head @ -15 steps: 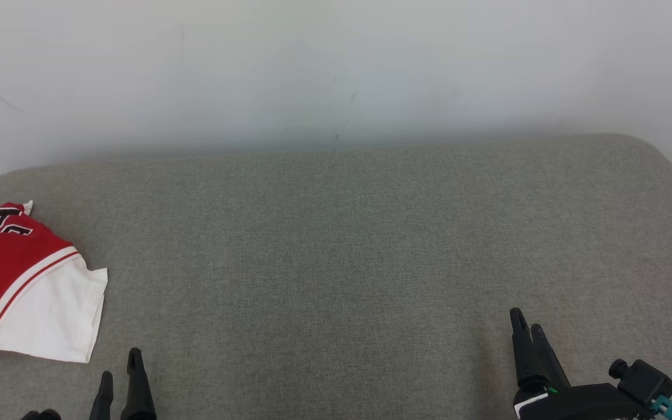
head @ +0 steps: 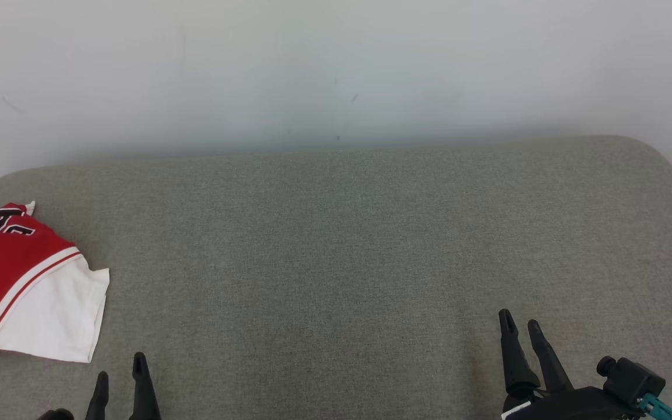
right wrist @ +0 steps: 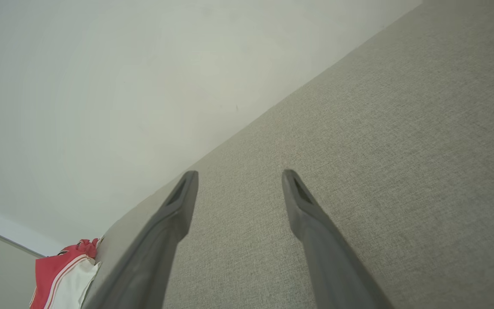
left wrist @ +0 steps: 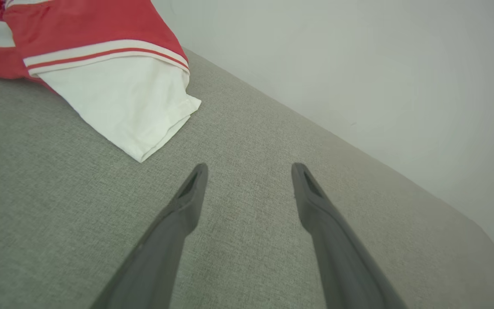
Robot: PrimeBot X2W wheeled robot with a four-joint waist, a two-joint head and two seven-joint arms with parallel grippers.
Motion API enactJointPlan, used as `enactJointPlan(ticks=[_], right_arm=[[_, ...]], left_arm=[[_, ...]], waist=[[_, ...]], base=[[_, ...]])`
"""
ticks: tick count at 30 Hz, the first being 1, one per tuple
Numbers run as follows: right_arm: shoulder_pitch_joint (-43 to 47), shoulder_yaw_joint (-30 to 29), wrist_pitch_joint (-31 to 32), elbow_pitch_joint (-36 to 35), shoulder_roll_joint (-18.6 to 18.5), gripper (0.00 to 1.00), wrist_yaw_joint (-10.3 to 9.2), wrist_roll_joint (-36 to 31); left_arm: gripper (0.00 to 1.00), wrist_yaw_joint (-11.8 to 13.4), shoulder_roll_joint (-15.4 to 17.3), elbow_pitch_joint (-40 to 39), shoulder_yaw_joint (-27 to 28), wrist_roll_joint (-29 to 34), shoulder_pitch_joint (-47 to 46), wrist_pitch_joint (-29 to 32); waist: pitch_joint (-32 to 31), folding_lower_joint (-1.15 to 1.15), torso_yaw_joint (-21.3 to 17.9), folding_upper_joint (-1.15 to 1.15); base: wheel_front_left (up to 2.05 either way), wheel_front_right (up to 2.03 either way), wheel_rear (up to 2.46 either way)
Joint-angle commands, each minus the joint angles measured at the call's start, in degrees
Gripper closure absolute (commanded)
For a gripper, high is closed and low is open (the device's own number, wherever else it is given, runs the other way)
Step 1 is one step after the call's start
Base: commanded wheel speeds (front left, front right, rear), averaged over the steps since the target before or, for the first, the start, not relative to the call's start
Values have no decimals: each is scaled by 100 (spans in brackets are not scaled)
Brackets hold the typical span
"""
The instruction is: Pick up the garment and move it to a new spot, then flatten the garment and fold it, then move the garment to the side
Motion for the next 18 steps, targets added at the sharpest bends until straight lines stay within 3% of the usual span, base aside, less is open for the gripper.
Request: enactJointPlan(ticks=[1, 18], right_arm=[[34, 32, -54, -78, -10, 0, -6, -166], [127, 165, -299, -64, -10, 0, -8, -1121]], left_arm=[[0, 14, 57, -68, -14, 189, 9, -58], [0, -195, 109, -87, -69, 1200, 118, -303]], waist=[[-3, 0, 3, 0], [-23, 0, 55, 0]], base=[[0, 0, 0], [0, 0, 0]])
